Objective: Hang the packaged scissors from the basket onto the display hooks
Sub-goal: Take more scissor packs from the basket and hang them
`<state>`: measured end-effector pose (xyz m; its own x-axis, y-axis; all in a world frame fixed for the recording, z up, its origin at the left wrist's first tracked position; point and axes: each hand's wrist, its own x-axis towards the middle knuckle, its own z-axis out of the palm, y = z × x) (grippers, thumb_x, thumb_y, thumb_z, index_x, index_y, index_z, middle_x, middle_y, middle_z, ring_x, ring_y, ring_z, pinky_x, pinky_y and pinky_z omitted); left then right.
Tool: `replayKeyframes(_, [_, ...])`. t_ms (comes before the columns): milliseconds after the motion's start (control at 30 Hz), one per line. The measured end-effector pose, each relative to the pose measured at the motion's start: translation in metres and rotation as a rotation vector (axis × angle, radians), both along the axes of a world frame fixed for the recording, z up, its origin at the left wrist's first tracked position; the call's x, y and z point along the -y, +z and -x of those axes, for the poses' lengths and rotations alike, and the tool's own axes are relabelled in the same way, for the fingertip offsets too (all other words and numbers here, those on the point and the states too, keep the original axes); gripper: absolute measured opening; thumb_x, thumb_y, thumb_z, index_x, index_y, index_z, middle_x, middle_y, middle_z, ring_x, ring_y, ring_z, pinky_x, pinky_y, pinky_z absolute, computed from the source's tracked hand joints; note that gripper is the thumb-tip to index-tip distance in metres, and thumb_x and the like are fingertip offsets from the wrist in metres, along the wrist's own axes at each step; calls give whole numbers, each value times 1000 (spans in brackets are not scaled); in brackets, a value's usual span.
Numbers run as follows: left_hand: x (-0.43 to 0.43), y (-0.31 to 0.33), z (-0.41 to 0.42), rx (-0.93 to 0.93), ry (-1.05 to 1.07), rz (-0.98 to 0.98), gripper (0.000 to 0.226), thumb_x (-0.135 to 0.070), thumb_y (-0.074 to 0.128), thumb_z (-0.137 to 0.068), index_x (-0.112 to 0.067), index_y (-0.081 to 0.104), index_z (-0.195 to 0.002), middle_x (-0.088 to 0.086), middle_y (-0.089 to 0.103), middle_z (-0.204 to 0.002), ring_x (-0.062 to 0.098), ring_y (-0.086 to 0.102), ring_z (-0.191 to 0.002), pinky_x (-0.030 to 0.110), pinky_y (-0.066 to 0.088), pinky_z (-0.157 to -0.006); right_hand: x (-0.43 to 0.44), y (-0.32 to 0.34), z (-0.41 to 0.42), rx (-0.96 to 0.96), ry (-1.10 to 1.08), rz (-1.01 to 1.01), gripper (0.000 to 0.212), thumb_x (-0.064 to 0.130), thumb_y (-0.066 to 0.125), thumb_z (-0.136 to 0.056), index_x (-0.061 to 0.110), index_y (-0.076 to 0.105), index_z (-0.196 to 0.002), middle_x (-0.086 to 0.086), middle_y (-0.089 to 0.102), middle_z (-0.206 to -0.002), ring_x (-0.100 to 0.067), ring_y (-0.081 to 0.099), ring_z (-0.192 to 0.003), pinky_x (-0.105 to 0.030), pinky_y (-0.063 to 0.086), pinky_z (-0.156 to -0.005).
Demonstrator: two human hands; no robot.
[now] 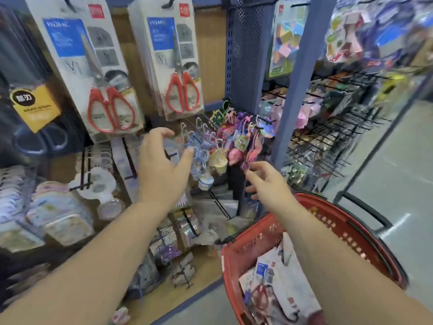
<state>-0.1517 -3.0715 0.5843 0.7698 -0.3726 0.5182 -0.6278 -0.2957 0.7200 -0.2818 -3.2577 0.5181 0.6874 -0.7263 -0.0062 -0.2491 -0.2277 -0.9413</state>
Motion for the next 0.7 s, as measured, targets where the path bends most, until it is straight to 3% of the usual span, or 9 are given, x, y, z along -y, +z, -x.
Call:
replayKeyframes(133, [-17, -54, 39, 34, -52, -103, 34, -20, 76, -93, -8, 55, -117, 0, 49, -118, 19, 46, -114, 23, 30, -92, 2, -67, 67, -260, -44, 39, 18, 31, 66, -100, 20, 67, -115, -1, 70, -99, -26, 70, -95, -41, 55, -82])
replayKeyframes(267, [-27, -127, 84, -39, -132, -309, 38, -20, 80, -90, -6, 61, -120, 9, 59, -123, 21, 49, -117, 24, 31, -94, 18, -120, 129, -476, 14, -70, 8, 31, 64, -102, 24, 63, -99, -2, 69, -97, -22, 67, -84, -40, 54, -72])
replayKeyframes(400, [-21, -207, 122, -217, -169, -561, 45, -35, 80, -87, -13, 61, -121, 7, 59, -125, 29, 55, -119, 42, 45, -97, 50, -177, 170, -690, 102, -135, 16, 44, 69, -96, 30, 62, -96, -5, 68, -95, -26, 67, -86, -34, 50, -67])
replayKeyframes(500, [-5, -257, 146, -362, -120, -714, 57, -42, 78, -82, -12, 62, -127, 12, 60, -129, 37, 56, -123, 50, 48, -102, 81, -216, 178, -780, 198, -143, 19, 43, 72, -94, 29, 61, -91, -6, 63, -93, -30, 65, -88, -35, 48, -68])
replayKeyframes(600, [19, -295, 173, -466, -13, -785, 74, -54, 73, -79, -12, 58, -139, 18, 54, -144, 42, 51, -134, 51, 44, -110, 115, -247, 175, -870, 291, -171, 19, 44, 73, -94, 29, 61, -91, -8, 66, -101, -30, 68, -91, -37, 56, -70])
replayKeyframes(700, [41, -325, 201, -518, 106, -802, 93, -68, 64, -78, -11, 51, -150, 21, 34, -166, 42, 33, -152, 53, 33, -121, 147, -281, 168, -924, 401, -184, 24, 43, 71, -96, 23, 64, -108, -6, 64, -108, -30, 68, -102, -41, 58, -84])
